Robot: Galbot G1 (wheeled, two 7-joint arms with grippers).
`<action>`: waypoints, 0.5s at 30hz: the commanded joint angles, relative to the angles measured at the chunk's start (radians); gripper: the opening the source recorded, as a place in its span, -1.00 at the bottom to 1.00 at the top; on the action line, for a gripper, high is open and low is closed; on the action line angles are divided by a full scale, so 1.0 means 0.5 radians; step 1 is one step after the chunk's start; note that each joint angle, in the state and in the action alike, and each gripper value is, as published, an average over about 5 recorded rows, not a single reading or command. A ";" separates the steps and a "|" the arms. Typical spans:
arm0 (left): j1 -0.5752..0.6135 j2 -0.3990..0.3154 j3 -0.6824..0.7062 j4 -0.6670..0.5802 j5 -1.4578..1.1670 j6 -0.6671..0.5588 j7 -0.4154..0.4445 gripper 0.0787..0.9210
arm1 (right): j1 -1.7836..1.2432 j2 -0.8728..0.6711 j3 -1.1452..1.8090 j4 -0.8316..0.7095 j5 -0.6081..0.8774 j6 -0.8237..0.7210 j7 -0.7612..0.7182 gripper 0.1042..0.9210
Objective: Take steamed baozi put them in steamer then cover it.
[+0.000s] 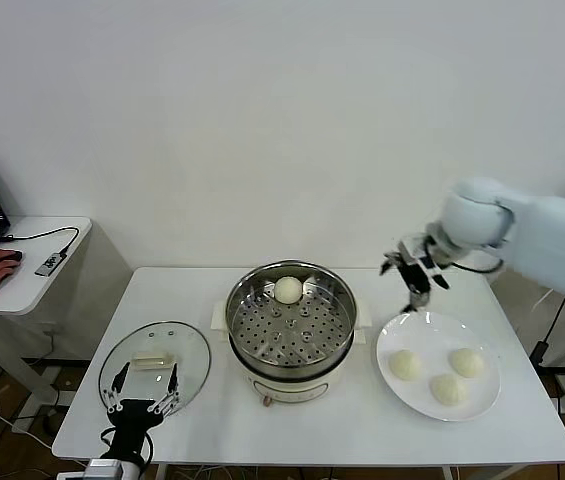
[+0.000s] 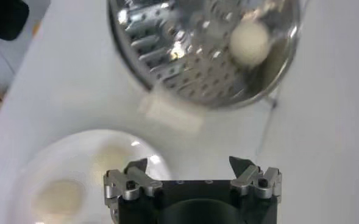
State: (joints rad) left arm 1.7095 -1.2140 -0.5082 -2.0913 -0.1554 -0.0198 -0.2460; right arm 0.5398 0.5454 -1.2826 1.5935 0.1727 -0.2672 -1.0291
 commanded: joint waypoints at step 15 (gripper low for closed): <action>0.039 -0.013 -0.041 0.000 0.010 0.009 0.002 0.77 | -1.078 -0.075 0.708 -0.206 -0.459 -0.020 0.021 0.76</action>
State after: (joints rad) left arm 1.7277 -1.2200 -0.5269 -2.0892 -0.1518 -0.0159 -0.2458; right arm 0.1707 0.5082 -1.0345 1.5234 0.0070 -0.2740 -1.0207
